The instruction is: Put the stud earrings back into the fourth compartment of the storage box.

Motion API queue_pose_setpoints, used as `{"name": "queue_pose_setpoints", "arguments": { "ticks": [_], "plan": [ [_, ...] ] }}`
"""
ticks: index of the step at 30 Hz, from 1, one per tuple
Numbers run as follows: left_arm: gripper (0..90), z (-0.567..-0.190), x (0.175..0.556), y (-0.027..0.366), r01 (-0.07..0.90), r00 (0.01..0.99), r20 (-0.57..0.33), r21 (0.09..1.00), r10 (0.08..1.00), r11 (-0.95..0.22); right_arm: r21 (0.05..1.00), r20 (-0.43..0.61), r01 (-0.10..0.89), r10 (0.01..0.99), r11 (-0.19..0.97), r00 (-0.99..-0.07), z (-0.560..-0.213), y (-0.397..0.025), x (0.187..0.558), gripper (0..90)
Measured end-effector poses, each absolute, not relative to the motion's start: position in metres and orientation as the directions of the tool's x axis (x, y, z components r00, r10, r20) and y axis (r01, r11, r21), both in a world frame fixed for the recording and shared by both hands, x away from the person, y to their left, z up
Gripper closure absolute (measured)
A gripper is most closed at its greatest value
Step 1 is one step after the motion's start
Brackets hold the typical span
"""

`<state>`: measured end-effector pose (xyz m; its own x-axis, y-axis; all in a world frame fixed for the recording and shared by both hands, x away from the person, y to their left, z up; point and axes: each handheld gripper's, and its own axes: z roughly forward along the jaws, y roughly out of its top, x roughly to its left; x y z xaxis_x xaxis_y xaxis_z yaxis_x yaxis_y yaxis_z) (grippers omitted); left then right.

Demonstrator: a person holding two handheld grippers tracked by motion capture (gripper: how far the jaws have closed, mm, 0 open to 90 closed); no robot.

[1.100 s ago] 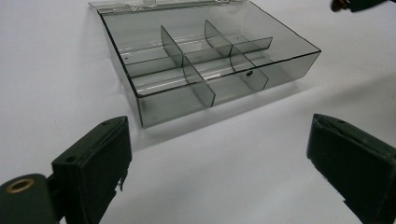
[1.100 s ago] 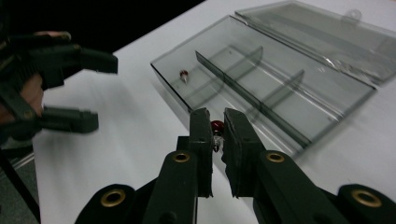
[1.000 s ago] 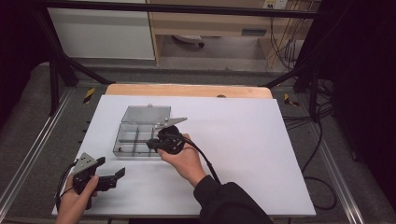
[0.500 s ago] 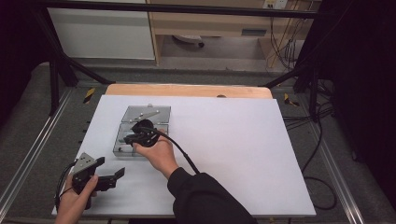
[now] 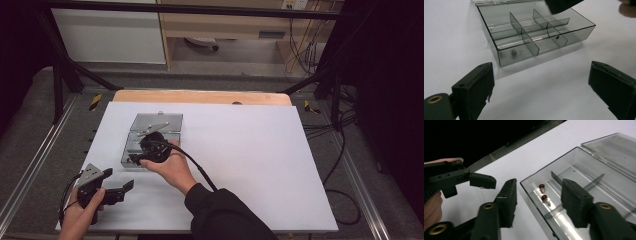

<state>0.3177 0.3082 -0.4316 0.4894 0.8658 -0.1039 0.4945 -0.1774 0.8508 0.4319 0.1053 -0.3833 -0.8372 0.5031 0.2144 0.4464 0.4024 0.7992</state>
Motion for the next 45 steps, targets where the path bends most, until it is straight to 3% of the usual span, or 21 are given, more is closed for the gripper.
{"name": "queue_pose_setpoints", "arguments": {
  "ticks": [3,8,16,24,30,45],
  "plan": [
    [6.7,-0.431,0.317,0.308,0.493,0.49,-0.105,0.852,0.865,-0.176,0.809,0.179,0.428,0.525,0.404,-0.832,-0.378,0.094,0.427,29.9],
    [6.7,-0.431,0.317,0.307,0.491,0.494,-0.104,0.853,0.863,-0.178,0.817,0.153,0.42,0.554,0.395,-0.818,-0.374,0.069,0.419,17.5],
    [6.7,-0.43,0.316,0.306,0.483,0.5,-0.105,0.858,0.86,-0.176,0.835,0.128,0.409,0.593,0.367,-0.795,-0.373,0.021,0.407,8.0],
    [6.7,-0.431,0.316,0.306,0.485,0.498,-0.106,0.857,0.861,-0.175,0.858,0.1,0.387,0.63,0.336,-0.77,-0.372,-0.032,0.396,6.4],
    [6.7,-0.43,0.315,0.307,0.487,0.489,-0.111,0.858,0.865,-0.166,0.867,0.099,0.396,0.675,0.302,-0.731,-0.374,-0.079,0.387,10.1],
    [6.8,-0.429,0.31,0.305,0.483,0.482,-0.129,0.864,0.867,-0.14,0.917,0.086,0.36,0.798,0.17,-0.597,-0.395,-0.2,0.361,8.8]
  ]
}}
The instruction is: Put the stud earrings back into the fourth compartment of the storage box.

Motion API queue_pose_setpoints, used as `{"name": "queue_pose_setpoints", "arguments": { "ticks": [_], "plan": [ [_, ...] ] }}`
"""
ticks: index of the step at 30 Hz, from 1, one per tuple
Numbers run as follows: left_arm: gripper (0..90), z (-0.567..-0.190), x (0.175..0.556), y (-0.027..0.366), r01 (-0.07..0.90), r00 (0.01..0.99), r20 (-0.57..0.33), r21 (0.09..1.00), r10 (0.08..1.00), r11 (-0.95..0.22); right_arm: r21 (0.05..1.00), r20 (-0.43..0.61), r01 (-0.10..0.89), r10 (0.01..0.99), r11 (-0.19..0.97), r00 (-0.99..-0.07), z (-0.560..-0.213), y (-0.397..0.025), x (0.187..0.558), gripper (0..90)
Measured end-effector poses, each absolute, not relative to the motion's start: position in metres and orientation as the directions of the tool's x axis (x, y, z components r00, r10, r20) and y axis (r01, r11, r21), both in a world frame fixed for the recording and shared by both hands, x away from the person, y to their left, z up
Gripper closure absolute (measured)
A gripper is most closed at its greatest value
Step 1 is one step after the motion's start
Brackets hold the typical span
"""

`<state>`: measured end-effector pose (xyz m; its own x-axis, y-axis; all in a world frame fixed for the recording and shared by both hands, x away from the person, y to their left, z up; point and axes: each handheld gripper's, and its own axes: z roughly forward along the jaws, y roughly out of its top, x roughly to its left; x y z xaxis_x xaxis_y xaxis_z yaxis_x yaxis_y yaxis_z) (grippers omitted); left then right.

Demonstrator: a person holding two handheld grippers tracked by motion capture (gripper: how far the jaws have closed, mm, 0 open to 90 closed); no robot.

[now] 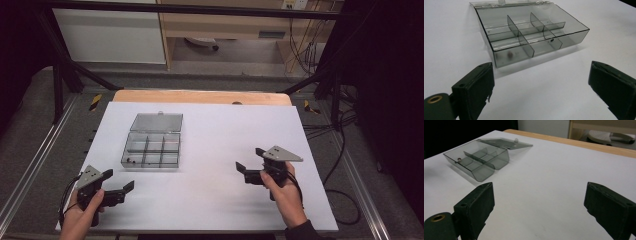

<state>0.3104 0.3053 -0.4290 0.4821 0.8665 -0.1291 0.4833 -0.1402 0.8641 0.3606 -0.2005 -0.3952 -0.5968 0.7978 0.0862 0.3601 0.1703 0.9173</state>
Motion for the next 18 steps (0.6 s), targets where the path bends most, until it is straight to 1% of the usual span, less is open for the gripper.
{"name": "queue_pose_setpoints", "arguments": {
  "ticks": [4,7,9,13,15,18],
  "plan": [
    [6.9,-0.427,0.308,0.305,0.476,0.47,-0.132,0.871,0.873,-0.124,0.93,0.074,0.341,0.837,0.138,-0.542,-0.4,-0.23,0.356,4.8],
    [6.9,-0.428,0.309,0.305,0.477,0.472,-0.133,0.87,0.872,-0.125,0.937,0.086,0.336,0.875,0.091,-0.476,-0.408,-0.252,0.351,3.0],
    [6.9,-0.427,0.309,0.305,0.473,0.475,-0.131,0.872,0.87,-0.126,0.942,0.071,0.325,0.894,0.086,-0.442,-0.412,-0.263,0.349,2.9],
    [6.9,-0.427,0.309,0.306,0.469,0.475,-0.135,0.875,0.869,-0.12,0.944,0.077,0.324,0.91,0.065,-0.408,-0.418,-0.273,0.346,2.9],
    [6.9,-0.427,0.31,0.307,0.469,0.476,-0.134,0.875,0.869,-0.122,0.941,0.069,0.33,0.913,0.074,-0.402,-0.421,-0.274,0.346,3.0],
    [6.9,-0.427,0.31,0.306,0.469,0.48,-0.13,0.874,0.868,-0.128,0.926,0.059,0.366,0.92,0.095,-0.388,-0.428,-0.269,0.35,3.4]
  ]
}}
